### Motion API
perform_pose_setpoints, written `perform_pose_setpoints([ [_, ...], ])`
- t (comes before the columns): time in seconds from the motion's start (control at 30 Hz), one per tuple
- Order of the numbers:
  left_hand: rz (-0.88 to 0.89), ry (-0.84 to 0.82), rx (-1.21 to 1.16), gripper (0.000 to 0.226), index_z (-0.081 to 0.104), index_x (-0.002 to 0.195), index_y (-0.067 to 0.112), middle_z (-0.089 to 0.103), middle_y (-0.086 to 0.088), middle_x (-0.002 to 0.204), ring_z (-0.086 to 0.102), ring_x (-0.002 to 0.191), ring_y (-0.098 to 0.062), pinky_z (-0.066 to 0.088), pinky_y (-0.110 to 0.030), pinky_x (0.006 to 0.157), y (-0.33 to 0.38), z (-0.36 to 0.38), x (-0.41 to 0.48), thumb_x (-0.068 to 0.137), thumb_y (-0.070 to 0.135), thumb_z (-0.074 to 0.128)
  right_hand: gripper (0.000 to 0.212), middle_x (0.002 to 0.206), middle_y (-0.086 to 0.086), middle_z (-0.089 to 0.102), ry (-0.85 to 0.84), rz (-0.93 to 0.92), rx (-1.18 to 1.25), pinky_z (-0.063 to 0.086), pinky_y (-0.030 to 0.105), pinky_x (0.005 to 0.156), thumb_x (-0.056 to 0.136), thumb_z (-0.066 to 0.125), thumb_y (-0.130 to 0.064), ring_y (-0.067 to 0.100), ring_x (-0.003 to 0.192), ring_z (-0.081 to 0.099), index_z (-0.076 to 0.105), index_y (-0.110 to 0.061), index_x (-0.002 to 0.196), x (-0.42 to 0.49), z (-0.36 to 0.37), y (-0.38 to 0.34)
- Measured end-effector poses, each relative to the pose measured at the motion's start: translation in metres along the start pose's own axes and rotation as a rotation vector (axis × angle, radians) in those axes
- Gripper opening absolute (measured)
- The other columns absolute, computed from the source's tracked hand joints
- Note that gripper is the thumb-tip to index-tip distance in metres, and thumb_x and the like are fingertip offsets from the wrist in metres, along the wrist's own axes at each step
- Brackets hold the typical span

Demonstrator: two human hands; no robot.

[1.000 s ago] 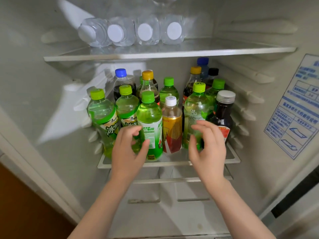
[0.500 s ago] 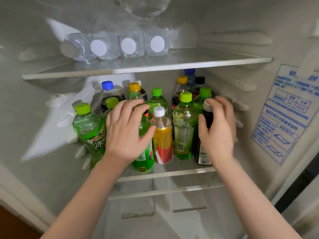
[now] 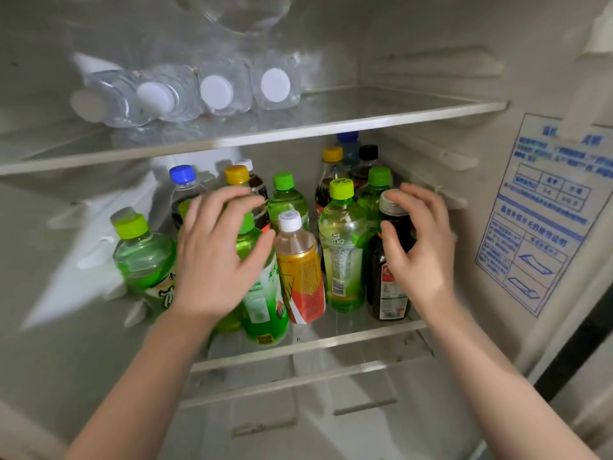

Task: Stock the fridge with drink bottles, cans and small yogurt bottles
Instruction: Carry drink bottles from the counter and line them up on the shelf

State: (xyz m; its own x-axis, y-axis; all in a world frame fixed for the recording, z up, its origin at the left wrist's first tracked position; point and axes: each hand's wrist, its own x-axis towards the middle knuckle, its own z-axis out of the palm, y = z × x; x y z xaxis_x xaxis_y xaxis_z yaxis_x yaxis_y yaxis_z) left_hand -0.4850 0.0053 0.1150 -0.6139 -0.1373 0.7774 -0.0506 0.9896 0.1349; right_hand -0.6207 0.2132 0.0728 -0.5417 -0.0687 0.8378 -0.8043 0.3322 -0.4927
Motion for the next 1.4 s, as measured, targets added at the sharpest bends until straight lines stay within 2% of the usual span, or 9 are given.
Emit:
perform_pose_setpoints([
  [0.1,-0.030,0.046,0.018,0.037,0.062,0.116,0.014,0.056,-0.005,0.124,0.047,0.117,-0.027,0.028,-0.032,0.102,-0.010,-0.012,0.019,0.089,0.036,0.049,0.035,0.124,0.001,0.050,0.004,0.018,0.011,0.034,0.016,0.101,0.079,0.060,-0.007,0.013,0.116,0.049,0.063,-0.010,0.115,0.000,0.002,0.000],
  [0.23,-0.091,-0.009,0.157,0.033,0.060,0.116,0.016,0.062,-0.019,0.097,0.057,0.097,-0.038,0.043,-0.045,0.090,-0.029,-0.022,0.049,0.092,0.036,0.050,0.034,0.122,-0.003,0.049,0.034,0.047,0.013,0.033,0.013,0.099,0.079,0.059,-0.009,0.013,0.115,0.049,0.063,-0.012,0.113,-0.001,0.005,-0.003],
  [0.47,-0.442,-0.336,0.057,0.040,0.049,0.135,0.016,0.047,-0.015,0.141,0.043,0.128,-0.030,0.032,-0.032,0.103,-0.076,-0.015,0.093,0.100,0.033,0.042,0.030,0.118,0.006,0.052,0.122,0.132,0.006,0.036,0.020,0.091,0.075,0.057,-0.012,0.018,0.110,0.051,0.063,-0.009,0.103,0.001,0.018,-0.014],
  [0.57,-0.533,-0.457,-0.001,0.045,0.051,0.134,0.018,0.047,-0.011,0.140,0.046,0.124,-0.027,0.033,-0.026,0.090,-0.087,-0.008,0.102,0.091,0.030,0.060,0.029,0.118,0.009,0.053,0.134,0.140,-0.024,0.038,0.024,0.086,0.074,0.058,-0.011,0.023,0.109,0.053,0.062,-0.009,0.103,0.001,0.019,-0.015],
  [0.67,-0.526,-0.554,0.088,0.050,0.055,0.127,0.020,0.053,-0.010,0.124,0.051,0.102,-0.025,0.035,-0.027,0.078,-0.092,-0.011,0.109,0.081,0.026,0.073,0.031,0.119,0.008,0.053,0.113,0.139,-0.040,0.036,0.021,0.083,0.075,0.057,-0.012,0.023,0.109,0.053,0.062,-0.010,0.105,0.001,0.015,-0.016],
  [0.8,-0.525,-0.605,0.043,0.024,0.059,0.096,0.020,0.060,-0.018,0.092,0.050,0.076,-0.024,0.032,-0.027,0.061,-0.098,-0.013,0.117,0.079,0.026,0.075,0.030,0.116,0.008,0.054,0.037,0.137,-0.088,0.035,0.025,0.077,0.074,0.061,-0.010,0.025,0.107,0.053,0.063,-0.011,0.104,0.005,0.008,-0.018],
  [1.0,-0.599,-0.600,-0.072,0.021,0.052,0.075,0.020,0.046,-0.006,0.059,0.038,0.054,-0.019,0.029,-0.022,0.047,-0.102,-0.010,0.117,0.082,0.017,0.072,0.022,0.105,0.003,0.062,-0.050,-0.021,-0.315,0.037,0.031,0.073,0.076,0.061,-0.021,0.029,0.098,0.050,0.068,-0.013,0.095,0.037,0.003,-0.037],
  [1.2,-0.603,-0.696,-0.043,0.019,0.053,0.099,0.018,0.048,-0.010,0.082,0.042,0.060,-0.017,0.034,-0.023,0.052,-0.092,-0.014,0.120,0.086,0.019,0.067,0.037,0.123,0.006,0.057,-0.438,-0.132,-0.429,0.038,0.038,0.090,0.084,0.056,-0.037,0.032,0.118,0.042,0.062,-0.021,0.117,0.088,0.037,-0.060],
  [1.4,-0.615,-0.764,0.048,0.054,0.044,0.133,0.021,0.042,-0.011,0.128,0.056,0.097,-0.031,0.054,-0.039,0.076,-0.086,-0.017,0.122,0.085,0.021,0.070,0.033,0.124,0.005,0.058,-0.771,-0.218,-0.425,0.038,0.025,0.074,0.090,0.052,-0.032,0.024,0.103,0.054,0.058,-0.027,0.122,0.127,0.086,-0.064],
])
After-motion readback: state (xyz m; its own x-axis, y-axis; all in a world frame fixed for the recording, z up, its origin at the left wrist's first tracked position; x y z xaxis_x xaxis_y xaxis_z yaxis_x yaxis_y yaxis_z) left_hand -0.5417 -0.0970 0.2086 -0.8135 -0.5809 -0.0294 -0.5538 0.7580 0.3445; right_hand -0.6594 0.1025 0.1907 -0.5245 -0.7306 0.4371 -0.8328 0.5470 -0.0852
